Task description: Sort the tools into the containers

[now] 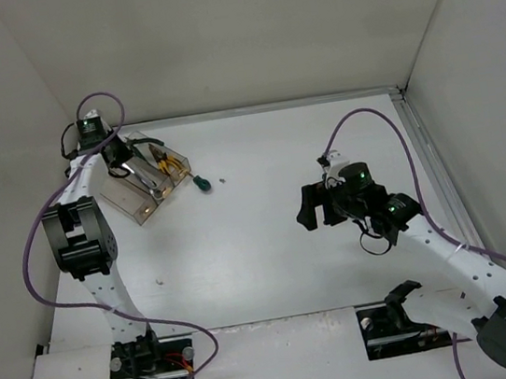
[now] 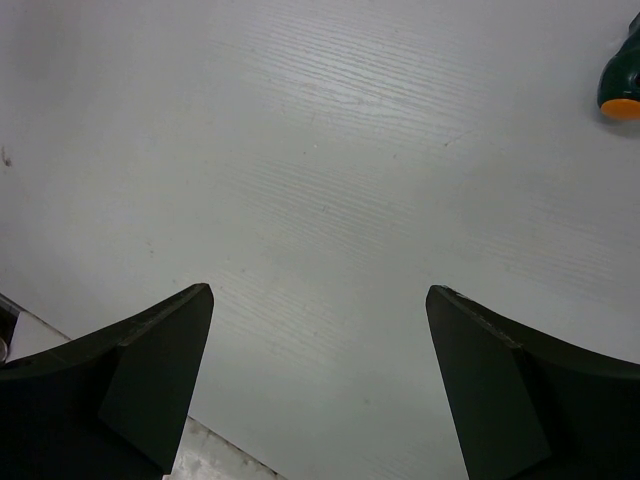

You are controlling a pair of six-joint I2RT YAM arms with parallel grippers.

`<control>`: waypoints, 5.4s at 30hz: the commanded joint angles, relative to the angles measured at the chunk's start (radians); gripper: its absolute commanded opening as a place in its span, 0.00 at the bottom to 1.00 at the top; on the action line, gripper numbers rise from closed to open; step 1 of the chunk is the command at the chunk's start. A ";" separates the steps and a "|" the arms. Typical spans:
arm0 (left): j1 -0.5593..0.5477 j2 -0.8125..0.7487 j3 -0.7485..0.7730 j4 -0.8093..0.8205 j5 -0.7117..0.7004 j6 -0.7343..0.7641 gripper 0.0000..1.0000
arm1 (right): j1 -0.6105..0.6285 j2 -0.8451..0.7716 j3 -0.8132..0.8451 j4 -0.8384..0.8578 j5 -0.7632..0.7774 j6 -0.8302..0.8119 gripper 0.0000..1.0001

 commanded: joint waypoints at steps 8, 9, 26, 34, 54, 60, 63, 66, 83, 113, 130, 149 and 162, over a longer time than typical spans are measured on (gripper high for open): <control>-0.004 -0.024 0.027 0.077 0.004 0.023 0.29 | -0.003 0.015 0.021 0.032 0.018 0.016 0.86; -0.004 -0.029 0.021 0.077 0.004 0.023 0.30 | -0.003 0.016 0.023 0.034 0.016 0.016 0.86; -0.174 -0.222 0.073 -0.155 -0.281 0.023 0.93 | 0.000 -0.018 0.018 0.034 0.073 0.046 0.86; -0.377 -0.333 -0.040 -0.299 -0.444 -0.099 1.00 | -0.003 -0.056 -0.007 0.031 0.097 0.063 0.86; -0.581 -0.018 0.041 -0.402 -0.501 -0.423 0.96 | -0.003 -0.199 -0.083 -0.009 0.080 0.119 0.87; -0.560 0.098 0.153 -0.414 -0.484 -0.440 0.95 | -0.003 -0.226 -0.086 -0.030 0.067 0.114 0.87; -0.550 0.127 0.171 -0.409 -0.490 -0.455 0.93 | -0.003 -0.240 -0.086 -0.046 0.064 0.109 0.87; -0.527 0.140 0.168 -0.399 -0.492 -0.475 0.88 | -0.002 -0.254 -0.085 -0.061 0.065 0.099 0.88; -0.509 0.204 0.165 -0.380 -0.458 -0.469 0.34 | -0.005 -0.272 -0.091 -0.089 0.073 0.103 0.88; -0.099 -0.554 -0.275 -0.303 -0.411 -0.106 0.00 | -0.005 -0.209 0.023 -0.089 0.274 0.158 0.90; 0.039 -0.121 -0.008 -0.279 -0.299 -0.083 0.13 | -0.006 -0.222 0.027 -0.103 0.283 0.158 0.91; 0.020 -0.227 -0.054 -0.274 -0.297 -0.073 0.94 | -0.023 -0.001 0.148 -0.113 0.404 0.120 0.93; -0.216 -0.656 -0.330 -0.277 -0.055 -0.095 1.00 | -0.202 0.350 0.225 0.006 0.360 0.007 0.79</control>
